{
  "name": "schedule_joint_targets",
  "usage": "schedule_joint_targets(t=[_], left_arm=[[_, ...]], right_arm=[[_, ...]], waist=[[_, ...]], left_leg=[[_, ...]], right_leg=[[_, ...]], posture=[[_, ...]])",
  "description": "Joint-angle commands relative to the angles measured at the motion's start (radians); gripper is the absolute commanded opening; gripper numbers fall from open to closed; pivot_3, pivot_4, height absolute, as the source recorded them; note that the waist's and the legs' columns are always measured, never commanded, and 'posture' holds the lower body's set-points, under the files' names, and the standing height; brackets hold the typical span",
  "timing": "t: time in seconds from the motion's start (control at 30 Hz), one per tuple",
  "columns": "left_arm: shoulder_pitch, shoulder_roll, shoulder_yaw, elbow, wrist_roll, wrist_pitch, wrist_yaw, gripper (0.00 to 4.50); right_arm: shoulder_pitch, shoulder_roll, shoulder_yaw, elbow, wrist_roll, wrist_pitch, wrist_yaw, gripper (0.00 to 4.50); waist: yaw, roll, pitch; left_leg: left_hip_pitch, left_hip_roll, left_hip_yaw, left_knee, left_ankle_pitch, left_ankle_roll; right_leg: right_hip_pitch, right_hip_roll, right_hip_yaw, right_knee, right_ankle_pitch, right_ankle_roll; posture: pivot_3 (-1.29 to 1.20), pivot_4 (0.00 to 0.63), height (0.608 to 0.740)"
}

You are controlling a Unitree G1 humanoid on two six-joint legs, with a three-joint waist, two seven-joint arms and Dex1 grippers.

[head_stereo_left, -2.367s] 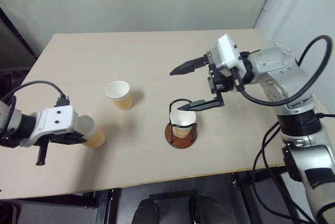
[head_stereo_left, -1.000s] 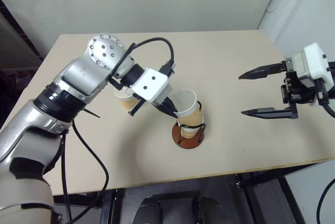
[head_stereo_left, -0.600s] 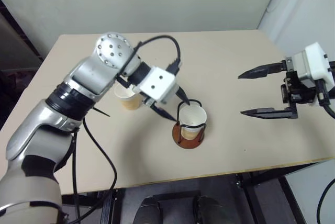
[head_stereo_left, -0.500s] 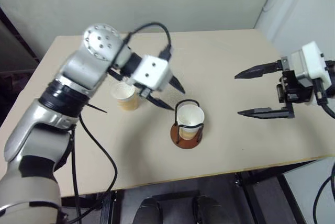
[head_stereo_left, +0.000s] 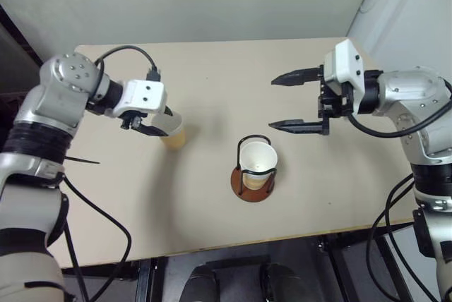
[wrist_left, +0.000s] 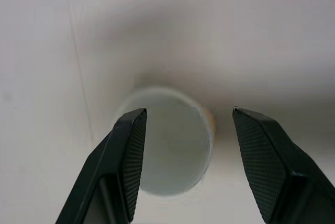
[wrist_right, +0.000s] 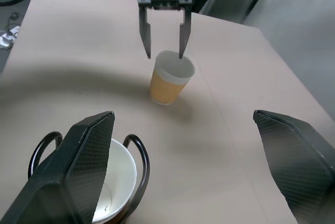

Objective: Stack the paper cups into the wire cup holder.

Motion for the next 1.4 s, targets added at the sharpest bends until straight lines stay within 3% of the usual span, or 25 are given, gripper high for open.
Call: schedule_joint_targets(t=[0.03,0.23,0.33,0.43,0.6,0.67,0.77,0.9,1.07,1.4], left_arm=[[-0.042,-0.015,0.013,0.061,0.057,-0.051,-0.001,2.78],[-0.058,-0.055,0.004,0.148,0.129,-0.106,-0.014,2.78],[-0.063,-0.071,-0.01,0.192,0.176,-0.13,-0.007,2.78],[-0.067,-0.086,0.003,0.204,0.165,-0.139,-0.044,2.21],[-0.072,-0.099,0.023,0.199,0.153,-0.137,-0.063,0.44],[-0.062,-0.098,0.033,0.156,0.109,-0.124,-0.099,0.04],[-0.052,-0.073,0.019,0.044,-0.016,-0.08,-0.121,0.04],[-0.096,-0.005,-0.001,-0.197,-0.323,0.065,-0.121,0.04],[-0.151,0.051,-0.032,-0.421,-0.618,0.172,-0.121,0.04],[-0.189,0.076,-0.235,-0.527,-0.74,0.113,-0.121,0.04]], right_arm=[[-0.008,-0.029,-0.044,-0.048,0.019,0.006,0.006,4.43],[0.011,-0.049,-0.062,-0.09,0.033,0.039,-0.012,4.43],[0.018,-0.06,-0.073,-0.109,0.038,0.056,-0.023,4.43],[0.027,-0.076,-0.085,-0.126,0.049,0.077,-0.024,4.43],[0.041,-0.093,-0.103,-0.15,0.086,0.097,-0.01,4.43],[0.041,-0.095,-0.104,-0.149,0.087,0.095,-0.011,4.43],[0.043,-0.107,-0.111,-0.152,0.098,0.096,0.003,4.43],[0.095,-0.211,-0.229,-0.175,0.254,0.171,0.122,4.43],[0.168,-0.315,-0.35,-0.155,0.314,0.168,0.186,4.43],[0.244,-0.356,-0.409,-0.198,0.354,0.16,0.17,4.43]], waist=[[-0.001,0.0,0.0],[-0.007,0.0,0.0],[-0.009,0.0,0.0],[-0.009,0.0,0.0],[-0.009,0.0,0.0],[-0.009,0.0,0.0],[-0.008,0.0,0.0],[-0.003,-0.001,0.0],[0.001,-0.001,0.0],[-0.005,0.0,0.0]], left_leg=[[-0.001,0.0,0.0,0.0,0.001,-0.001],[-0.001,-0.002,0.001,0.0,0.003,-0.005],[-0.001,-0.002,0.001,0.0,-0.001,0.002],[-0.001,-0.003,0.001,0.001,-0.002,0.003],[-0.001,-0.004,0.003,0.001,-0.001,0.002],[-0.001,-0.004,0.003,0.001,-0.001,0.002],[-0.001,-0.004,0.003,0.001,-0.001,0.001],[-0.005,-0.006,0.004,0.002,0.005,-0.008],[-0.007,-0.01,0.007,0.003,0.005,-0.01],[0.003,-0.015,0.009,0.004,0.001,-0.002]], right_leg=[[-0.001,0.0,0.0,0.0,0.0,0.0],[-0.001,0.001,0.0,-0.001,0.0,0.0],[-0.001,0.001,0.0,-0.001,0.0,0.0],[-0.001,0.001,0.0,0.0,0.001,0.001],[0.0,0.001,-0.001,0.0,0.001,0.002],[0.0,0.001,-0.002,0.0,0.001,0.002],[0.0,0.002,-0.003,0.0,0.001,0.002],[-0.001,0.006,-0.003,-0.001,0.0,0.005],[0.0,0.004,-0.002,-0.002,-0.002,0.009],[0.008,-0.001,0.001,0.0,-0.007,0.004]], posture=[[0.0,0.15,0.74],[0.0,0.15,0.74],[0.0,0.15,0.74],[0.0,0.15,0.74],[0.0,0.15,0.74],[0.0,0.15,0.74],[0.0,0.15,0.74],[0.0,0.15,0.74],[0.0,0.15,0.74],[0.0,0.15,0.74]])
